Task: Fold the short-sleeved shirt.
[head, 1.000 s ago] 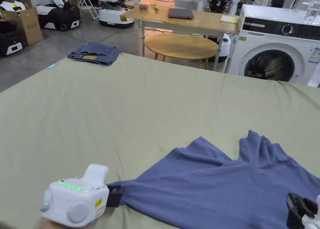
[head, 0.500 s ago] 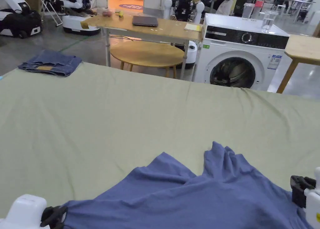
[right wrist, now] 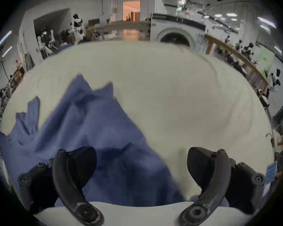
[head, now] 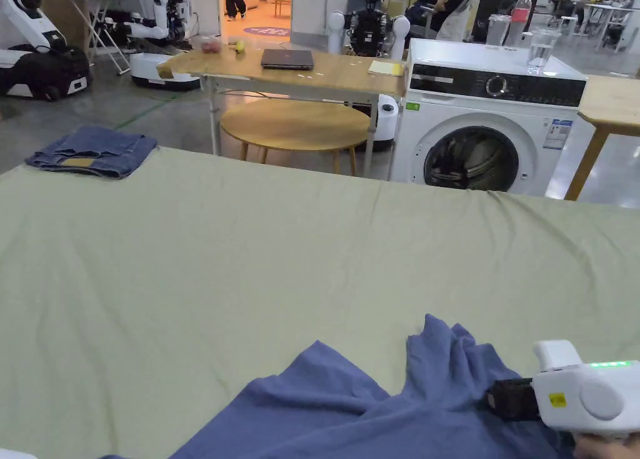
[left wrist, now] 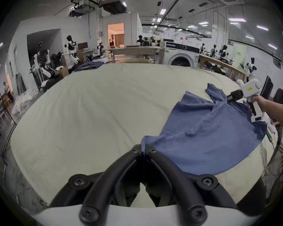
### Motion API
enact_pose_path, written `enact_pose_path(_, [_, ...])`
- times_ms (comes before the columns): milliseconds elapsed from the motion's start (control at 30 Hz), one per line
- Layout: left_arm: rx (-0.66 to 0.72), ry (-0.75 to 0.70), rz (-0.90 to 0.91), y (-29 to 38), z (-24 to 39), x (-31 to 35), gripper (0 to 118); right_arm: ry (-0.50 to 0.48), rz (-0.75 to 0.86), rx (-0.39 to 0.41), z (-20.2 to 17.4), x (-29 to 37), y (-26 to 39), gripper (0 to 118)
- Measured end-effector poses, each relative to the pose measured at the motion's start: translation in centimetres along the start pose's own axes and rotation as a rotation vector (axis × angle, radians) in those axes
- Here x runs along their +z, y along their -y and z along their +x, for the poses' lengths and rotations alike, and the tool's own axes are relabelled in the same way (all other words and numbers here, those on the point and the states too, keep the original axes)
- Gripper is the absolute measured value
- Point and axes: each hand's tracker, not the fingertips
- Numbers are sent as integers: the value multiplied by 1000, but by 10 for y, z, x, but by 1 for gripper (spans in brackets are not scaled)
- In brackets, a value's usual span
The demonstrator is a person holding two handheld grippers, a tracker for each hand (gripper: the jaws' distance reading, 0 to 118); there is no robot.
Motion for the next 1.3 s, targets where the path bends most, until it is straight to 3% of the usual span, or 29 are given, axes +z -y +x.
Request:
enact_pose_path(67, [21,2,-9,-1,-1,-2,0,14,128,-34,-7,18,12,97])
enact_pose_path(100, [25,4,-12,-1,-1,-4,0,-31,133,-49,-9,25,15,85])
enact_pose_path(167, [32,12,-14,-3,0,-9,0,-37,126,-70,-16,35,19,22])
enact_pose_path(200, [33,14,-15,-4,0,-11,0,-61,131,-90,-17,38,22,1])
enact_pose_path(400, [68,4,11,-10,2,-16,0,-12,292,-62,-33,92,35,1])
enact_pose_path(567, [122,12,138,-56,12,-7,0,28,470,28,-39,181,22,1])
enact_pose_path(667, [81,-24,200,-100,23,1,0,66,574,70,-36,236,3,1])
enact_pose_path(833, [55,-48,304,-193,27,17,0,132,745,6,-10,330,-45,1])
enact_pose_path(1000, [117,-20,403,-284,24,32,0,220,888,-6,11,400,-100,1])
enact_pose_path(1300, [46,-101,588,-433,41,74,0,257,1115,-74,12,488,-183,1])
